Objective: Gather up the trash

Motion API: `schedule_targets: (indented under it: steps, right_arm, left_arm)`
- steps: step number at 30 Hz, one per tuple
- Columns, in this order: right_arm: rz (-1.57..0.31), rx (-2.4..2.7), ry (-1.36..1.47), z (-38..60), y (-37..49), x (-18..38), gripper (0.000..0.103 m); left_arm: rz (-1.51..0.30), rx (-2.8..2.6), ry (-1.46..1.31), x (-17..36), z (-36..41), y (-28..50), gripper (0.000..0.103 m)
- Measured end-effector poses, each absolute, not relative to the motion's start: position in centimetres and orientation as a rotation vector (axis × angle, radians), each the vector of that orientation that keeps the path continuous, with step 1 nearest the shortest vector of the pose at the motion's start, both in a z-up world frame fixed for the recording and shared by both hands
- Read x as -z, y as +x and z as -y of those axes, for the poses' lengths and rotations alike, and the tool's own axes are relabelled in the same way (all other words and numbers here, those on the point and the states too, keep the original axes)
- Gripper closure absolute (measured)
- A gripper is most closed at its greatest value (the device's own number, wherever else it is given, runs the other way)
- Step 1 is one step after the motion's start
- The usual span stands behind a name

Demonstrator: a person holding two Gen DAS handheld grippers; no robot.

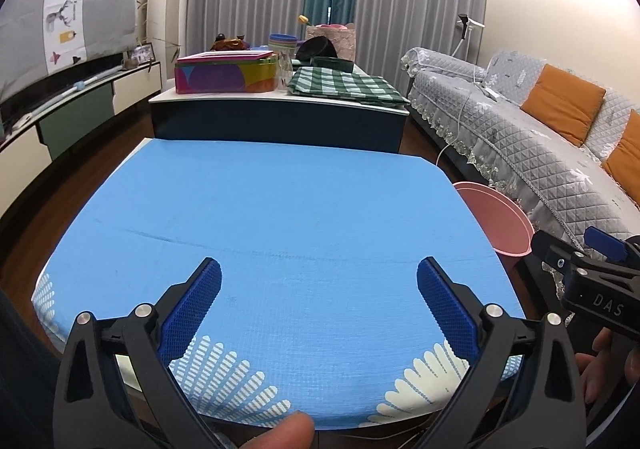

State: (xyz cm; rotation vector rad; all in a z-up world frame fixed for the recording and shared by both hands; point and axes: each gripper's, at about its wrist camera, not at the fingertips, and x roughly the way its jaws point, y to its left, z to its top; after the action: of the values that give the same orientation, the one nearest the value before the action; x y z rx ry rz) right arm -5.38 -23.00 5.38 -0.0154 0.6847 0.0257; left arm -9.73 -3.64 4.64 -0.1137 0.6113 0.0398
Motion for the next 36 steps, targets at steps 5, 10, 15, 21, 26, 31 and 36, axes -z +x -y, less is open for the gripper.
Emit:
schedule_targets:
  steps: [5,10,15,21,26,31,36]
  right_arm:
    - [-0.687,-0.023,-0.014,22.92,-5.3,-5.31,0.005]
    - [-0.689,-0.016,-0.013,23.04,-5.17,-5.21,0.005]
    - [-0.689,-0.013,-0.014,23.16,-5.12,-5.17,0.005]
    - [-0.689,-0.01,-0.014,23.36,-5.06,-5.1,0.005]
    - [-0.688,-0.01,-0.014,23.55,-5.06,-5.09,0.005]
    - [-0.688,-0.009,-0.013,23.63,-5.07,-5.08,0.005]
    - [-0.688,-0.01,-0.014,23.62,-5.06,-5.09,0.005]
  left_arm:
    - [-0.621,-0.043,-0.111,-4.39,3.65,-9.5,0.008]
    - [-0.622,-0.036,-0.113,-4.29,3.74,-9.48,0.008]
    - [-0.623,-0.031,-0.113,-4.22,3.63,-9.41,0.008]
    - [-0.623,-0.027,-0.115,-4.21,3.66,-9.35,0.008]
    - [-0.622,-0.023,-0.116,-4.29,3.77,-9.33,0.008]
    - [-0.619,-0.019,-0.114,-4.37,3.92,-9.37,0.008]
    - [-0.617,-0.017,-0.114,-4.41,3.97,-9.31,0.008]
